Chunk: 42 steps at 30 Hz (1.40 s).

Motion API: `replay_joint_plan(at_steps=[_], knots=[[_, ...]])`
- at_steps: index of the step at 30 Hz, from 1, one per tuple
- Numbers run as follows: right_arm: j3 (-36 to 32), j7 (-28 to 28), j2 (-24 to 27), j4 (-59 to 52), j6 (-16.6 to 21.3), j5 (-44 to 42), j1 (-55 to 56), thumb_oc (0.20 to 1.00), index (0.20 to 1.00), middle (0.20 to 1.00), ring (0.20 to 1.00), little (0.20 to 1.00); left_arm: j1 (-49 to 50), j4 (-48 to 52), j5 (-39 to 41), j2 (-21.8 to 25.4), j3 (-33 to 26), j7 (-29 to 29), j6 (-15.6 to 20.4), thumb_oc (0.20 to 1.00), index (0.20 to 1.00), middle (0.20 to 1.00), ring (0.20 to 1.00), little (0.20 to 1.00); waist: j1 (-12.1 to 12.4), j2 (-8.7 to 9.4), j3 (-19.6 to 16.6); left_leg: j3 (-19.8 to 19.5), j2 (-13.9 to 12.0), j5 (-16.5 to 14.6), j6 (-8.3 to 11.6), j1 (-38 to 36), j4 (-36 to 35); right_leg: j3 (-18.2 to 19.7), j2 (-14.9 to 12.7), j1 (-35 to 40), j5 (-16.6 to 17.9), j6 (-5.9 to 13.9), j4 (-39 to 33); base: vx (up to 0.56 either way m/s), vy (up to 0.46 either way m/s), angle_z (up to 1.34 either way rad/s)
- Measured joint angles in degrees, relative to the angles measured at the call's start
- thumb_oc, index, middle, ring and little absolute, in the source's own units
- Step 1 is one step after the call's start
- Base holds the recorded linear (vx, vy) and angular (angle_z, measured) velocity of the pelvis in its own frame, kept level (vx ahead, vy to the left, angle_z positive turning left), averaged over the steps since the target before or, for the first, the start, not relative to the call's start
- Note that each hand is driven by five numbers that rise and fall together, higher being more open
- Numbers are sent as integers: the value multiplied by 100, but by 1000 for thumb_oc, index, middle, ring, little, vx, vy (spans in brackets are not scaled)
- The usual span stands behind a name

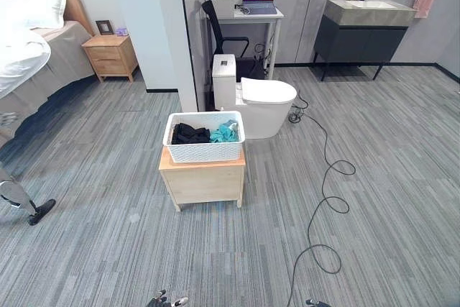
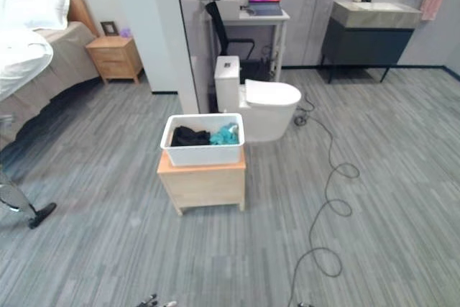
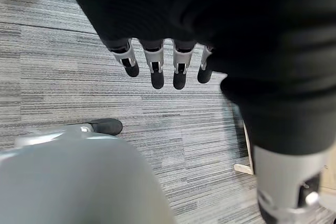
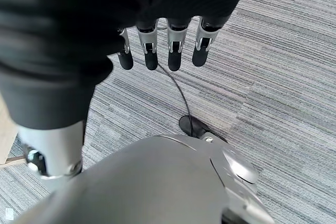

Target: Grab the laundry basket,head to the washer,open it,put in the laundry and shut it.

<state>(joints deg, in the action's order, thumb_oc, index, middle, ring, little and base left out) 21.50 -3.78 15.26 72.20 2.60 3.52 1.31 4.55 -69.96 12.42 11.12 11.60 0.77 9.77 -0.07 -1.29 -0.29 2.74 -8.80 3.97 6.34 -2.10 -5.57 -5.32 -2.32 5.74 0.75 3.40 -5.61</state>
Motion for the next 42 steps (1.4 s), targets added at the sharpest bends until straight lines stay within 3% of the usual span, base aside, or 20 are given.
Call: replay_joint_plan(at_steps=[7, 9, 10, 11, 12, 14, 15, 17, 19, 22, 25, 26, 27, 29, 31, 32, 34, 37, 40, 42], knots=[[-2, 8, -12, 33, 12, -169, -38, 1000, 1000, 1000, 1000, 1000, -73, -83, 11, 78, 2, -10, -1, 1000, 1000, 1000, 1000, 1000, -37, 85, 124, -242, -268, 75, 269, 379, 562, -154, 325, -27, -47, -247, 0, -22, -163, 12], [-1, 7, -87, 48, 15, -169, -205, 1000, 1000, 1000, 1000, 1000, -302, -121, 27, 231, -13, -13, -6, 1000, 1000, 1000, 1000, 1000, 75, 378, 487, -557, -141, 265, 637, 1088, 2004, -156, 243, -112, -89, -426, 261, -1, -115, 3], [10, 7, -67, 84, 7, -167, -323, 1000, 1000, 1000, 1000, 1000, -527, -216, 68, 288, -25, -13, 0, 1000, 1000, 1000, 1000, 1000, 113, 566, 728, -881, 13, 965, 791, 1878, 3150, -183, 179, -211, -121, -592, 439, 55, -50, 10], [32, 10, -60, 148, -3, -167, -331, 1000, 1000, 1000, 1000, 1000, -566, -216, 98, 359, -54, -8, -1, 1000, 1000, 1000, 1000, 1000, 100, 614, 778, -741, -55, 939, 716, 2108, 3468, -287, 158, -183, -94, -665, 366, 198, -18, 11], [45, 27, -58, 251, -6, -169, -329, 1000, 1000, 1000, 1000, 1000, -549, -236, 97, 374, -53, -13, -9, 1000, 1000, 1000, 1000, 1000, 104, 626, 766, -534, -119, 762, 447, 2162, 3565, -336, 159, -158, -70, -702, 286, 200, 42, -5], [46, 68, -9, 291, -10, -180, -310, 1000, 1000, 1000, 1000, 1000, -512, -266, 98, 356, -54, -16, -24, 1000, 1000, 1000, 1000, 1000, 104, 568, 798, -369, -106, 548, 326, 2151, 3486, -328, 200, -168, -44, -752, 230, 192, 76, -10], [52, 98, 25, 334, -7, -181, -289, 1000, 1000, 1000, 1000, 1000, -530, -271, 101, 349, -9, -23, -27, 1000, 1000, 1000, 1000, 1000, 58, 569, 762, -105, -104, 317, 288, 1950, 2641, -325, 195, -227, -54, -730, 161, 140, 71, -1], [50, 106, 118, 424, -80, -181, -241, 1000, 1000, 1000, 1000, 1000, -648, -325, 104, 225, 43, -83, -28, 1000, 1000, 1000, 1000, 1000, 76, 364, 827, 84, 79, 328, 347, 1518, 583, -322, 283, -403, 42, -759, 37, 292, 125, 10], [47, 109, 120, 472, -109, -182, -268, 1000, 1000, 1000, 1000, 1000, -703, -310, 110, 197, 50, -94, -24, 1000, 1000, 1000, 1000, 1000, 100, 315, 866, -64, 190, 349, 388, 1519, 98, -319, 298, -471, 123, -703, 24, 493, 169, 10], [36, 112, 102, 631, -100, -217, -559, 1000, 1000, 1000, 1000, 1000, -659, -320, 111, 139, 46, -101, -34, 1000, 1000, 1000, 1000, 1000, 368, 299, 900, -299, 221, 323, 339, 1525, 311, -40, 311, -445, 51, -567, 14, 468, 189, -42], [10, 114, 139, 570, -42, -216, -573, 1000, 1000, 1000, 1000, 1000, -673, -302, 109, 98, 61, -105, -36, 1000, 1000, 1000, 1000, 1000, 412, 246, 800, -371, 363, 292, 236, 1397, 490, 149, 195, -430, -50, -528, 153, 294, 175, -37], [6, 109, 152, 516, -41, -220, -602, 1000, 1000, 1000, 1000, 1000, -685, -301, 107, 81, 48, -115, -41, 1000, 1000, 1000, 1000, 1000, 427, 183, 752, -344, 474, 197, 86, 1248, 605, 183, 128, -461, -198, -409, 297, 315, 231, -55], [-5, 119, 212, 498, -36, -253, -524, 1000, 1000, 1000, 1000, 1000, -643, -292, 108, 58, 50, -115, -47, 1000, 1000, 1000, 1000, 1000, 382, 98, 712, -246, 593, -78, -417, 817, 488, 182, 12, -772, -613, -153, 1378, 354, 296, -56], [0, 132, 259, 217, -13, -272, -538, 1000, 1000, 1000, 1000, 1000, -543, -95, 109, 153, 98, -110, -67, 1000, 1000, 1000, 1000, 1000, 246, 218, 711, -52, 685, -37, -635, 652, 428, 57, -258, -1645, -1179, 65, 3439, 274, 207, -30], [-82, 125, 251, -52, -2, -277, -504, 1000, 1000, 1000, 1000, 1000, -582, 91, 109, 400, 136, -110, -65, 1000, 1000, 1000, 1000, 1000, 115, 400, 698, 5, 913, -256, -829, 493, 596, -134, -639, -2208, -729, 408, 4849, 304, 86, -1], [-135, 136, 268, -144, -2, -282, -428, 1000, 1000, 1000, 1000, 1000, -664, 157, 114, 463, 91, -103, -36, 1000, 1000, 1000, 1000, 1000, 90, 452, 669, -18, 991, -473, -993, 269, 671, -398, -919, -2283, -653, 398, 5137, 384, 54, 3], [-179, 139, 321, -191, -4, -296, -419, 1000, 1000, 1000, 1000, 1000, -788, 183, 121, 451, 86, -101, -11, 1000, 1000, 1000, 1000, 1000, 56, 403, 694, -62, 996, -646, -1049, 122, 671, -640, -1006, -2261, -789, 281, 4918, 325, -4, -6], [-202, 121, 448, -327, 4, -379, -339, 1000, 1000, 1000, 1000, 1000, -861, 118, 121, 411, 79, -106, -5, 1000, 1000, 1000, 1000, 1000, -70, 196, 786, -189, 905, -789, -885, -20, 680, -1186, -902, -2175, -966, 130, 3421, 404, -135, 10], [-230, 119, 418, -403, -4, -398, -288, 1000, 1000, 1000, 1000, 1000, -860, -45, 110, 364, 32, -101, -2, 1000, 1000, 1000, 1000, 1000, -228, 143, 888, -292, 907, -953, -704, -401, 541, -1063, -706, -2089, -317, 372, 1519, 369, -149, 25], [-259, 131, 338, -373, -7, -404, -240, 1000, 1000, 1000, 1000, 1000, -863, -57, 107, 370, 34, -99, 5, 1000, 1000, 1000, 1000, 1000, -300, 259, 900, -394, 950, -1073, -673, -634, 474, -1063, -786, -2091, 96, 396, 978, 367, -147, 34]])
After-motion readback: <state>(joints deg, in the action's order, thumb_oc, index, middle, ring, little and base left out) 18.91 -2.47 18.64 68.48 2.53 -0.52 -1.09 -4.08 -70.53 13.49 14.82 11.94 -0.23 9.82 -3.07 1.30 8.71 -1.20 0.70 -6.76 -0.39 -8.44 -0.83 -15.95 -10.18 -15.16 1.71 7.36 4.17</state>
